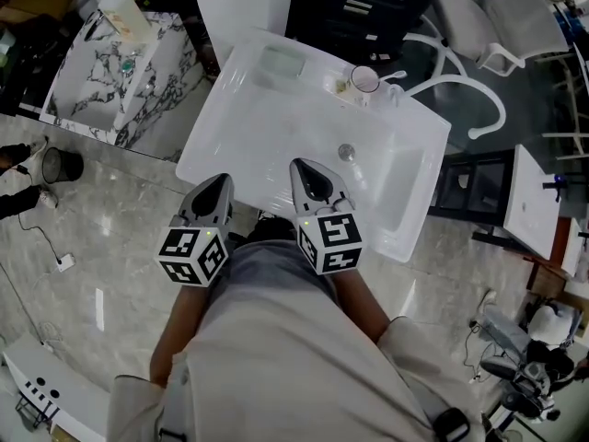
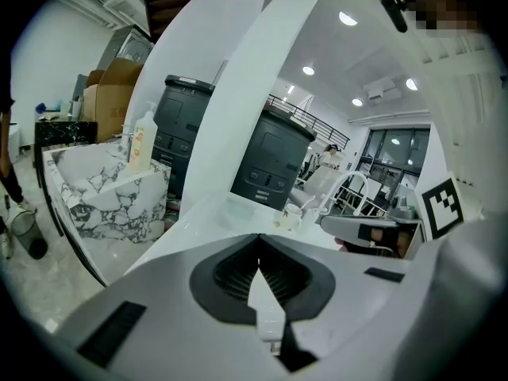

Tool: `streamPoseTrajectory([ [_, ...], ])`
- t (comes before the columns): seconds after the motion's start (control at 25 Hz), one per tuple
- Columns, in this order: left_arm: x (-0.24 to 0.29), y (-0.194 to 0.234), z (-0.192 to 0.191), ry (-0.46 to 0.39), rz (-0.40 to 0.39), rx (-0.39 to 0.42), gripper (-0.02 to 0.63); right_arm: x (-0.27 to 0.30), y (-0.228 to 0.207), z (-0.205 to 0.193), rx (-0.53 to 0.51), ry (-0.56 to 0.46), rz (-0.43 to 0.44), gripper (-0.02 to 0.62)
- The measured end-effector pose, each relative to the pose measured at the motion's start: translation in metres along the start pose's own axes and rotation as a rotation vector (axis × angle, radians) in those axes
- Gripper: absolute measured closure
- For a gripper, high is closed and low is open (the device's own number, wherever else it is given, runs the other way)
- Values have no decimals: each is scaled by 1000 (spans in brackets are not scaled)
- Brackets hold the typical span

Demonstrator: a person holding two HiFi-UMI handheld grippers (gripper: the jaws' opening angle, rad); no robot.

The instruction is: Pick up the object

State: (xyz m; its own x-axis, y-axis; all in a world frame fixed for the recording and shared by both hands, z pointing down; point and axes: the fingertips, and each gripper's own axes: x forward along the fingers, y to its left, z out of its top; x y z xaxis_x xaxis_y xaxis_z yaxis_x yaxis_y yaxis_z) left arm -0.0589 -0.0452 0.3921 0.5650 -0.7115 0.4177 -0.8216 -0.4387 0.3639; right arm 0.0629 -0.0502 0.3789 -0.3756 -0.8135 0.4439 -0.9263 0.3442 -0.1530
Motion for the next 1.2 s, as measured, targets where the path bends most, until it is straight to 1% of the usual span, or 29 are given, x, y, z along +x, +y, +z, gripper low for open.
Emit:
streamPoseTrajectory([
  [0.36,4,-12,-8,19,13,8,606,-2,-16,-6,-20,10,11,584],
  [0.56,4,-15,-10,21,18,3,606,5,-26,-5,-62,23,-4,584],
  [0.96,6,-7,-8,28,21,-5,606,38,-39,12,-164,37,-17,581],
  [1.2,9,2,-1,23,16,-10,606,62,-43,13,-199,75,-8,578],
])
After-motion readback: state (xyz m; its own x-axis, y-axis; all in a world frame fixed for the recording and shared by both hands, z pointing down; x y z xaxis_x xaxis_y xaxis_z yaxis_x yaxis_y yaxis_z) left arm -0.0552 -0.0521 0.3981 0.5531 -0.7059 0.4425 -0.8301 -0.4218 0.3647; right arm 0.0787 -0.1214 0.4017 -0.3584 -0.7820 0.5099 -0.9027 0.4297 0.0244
